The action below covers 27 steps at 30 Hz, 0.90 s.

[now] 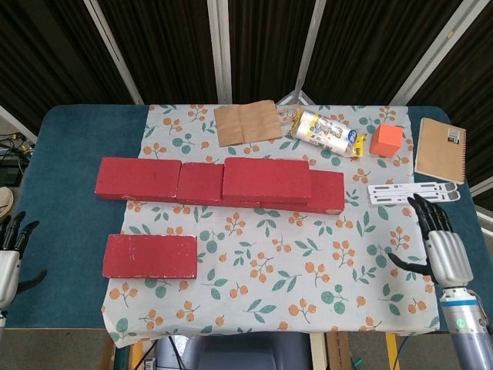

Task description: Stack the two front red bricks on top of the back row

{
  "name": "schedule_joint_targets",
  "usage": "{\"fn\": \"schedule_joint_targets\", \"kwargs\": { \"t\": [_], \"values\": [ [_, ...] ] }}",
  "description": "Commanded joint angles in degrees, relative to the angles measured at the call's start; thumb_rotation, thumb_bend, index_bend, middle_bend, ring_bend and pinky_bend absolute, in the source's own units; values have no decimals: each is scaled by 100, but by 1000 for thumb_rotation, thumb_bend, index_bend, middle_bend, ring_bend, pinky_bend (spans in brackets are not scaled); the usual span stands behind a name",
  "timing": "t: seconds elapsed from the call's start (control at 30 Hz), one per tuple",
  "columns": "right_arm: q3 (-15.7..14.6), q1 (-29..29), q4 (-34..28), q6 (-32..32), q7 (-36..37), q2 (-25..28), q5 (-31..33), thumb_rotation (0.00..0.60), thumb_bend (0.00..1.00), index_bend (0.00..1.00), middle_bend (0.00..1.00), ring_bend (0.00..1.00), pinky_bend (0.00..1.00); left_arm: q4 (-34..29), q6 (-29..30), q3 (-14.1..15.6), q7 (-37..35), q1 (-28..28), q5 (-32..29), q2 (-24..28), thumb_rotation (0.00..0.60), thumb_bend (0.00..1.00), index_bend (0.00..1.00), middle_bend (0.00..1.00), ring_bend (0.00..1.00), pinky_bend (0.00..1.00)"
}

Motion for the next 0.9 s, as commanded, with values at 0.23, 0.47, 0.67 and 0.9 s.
{"fn": "schedule_joint_targets", "kwargs": {
  "t": [0.23,0.47,0.67,0.9],
  "values": [
    [-180,-431,279,-77,-272,-344,-90,600,200,0,27,1,0,-398,-790,91,-392,-329,-61,307,600,16,30,0,0,35],
    [-48,-505,427,-357,-314,-421,71,600,200,0,27,1,0,-1161,-2208,9,-390,-983,-729,804,600,0,13,0,0,6],
    [22,-550,373,-542,-359,-350,108,600,200,0,26,1,0,-1759,-2786,-126,413,-1460,-1327,930,600,0,10,0,0,0],
    [125,-593,324,-637,-468,-359,58,600,200,0,26,1,0,-2262,-3121,-297,1403,-2020,-2395,713,600,0,10,0,0,0]
  ]
}}
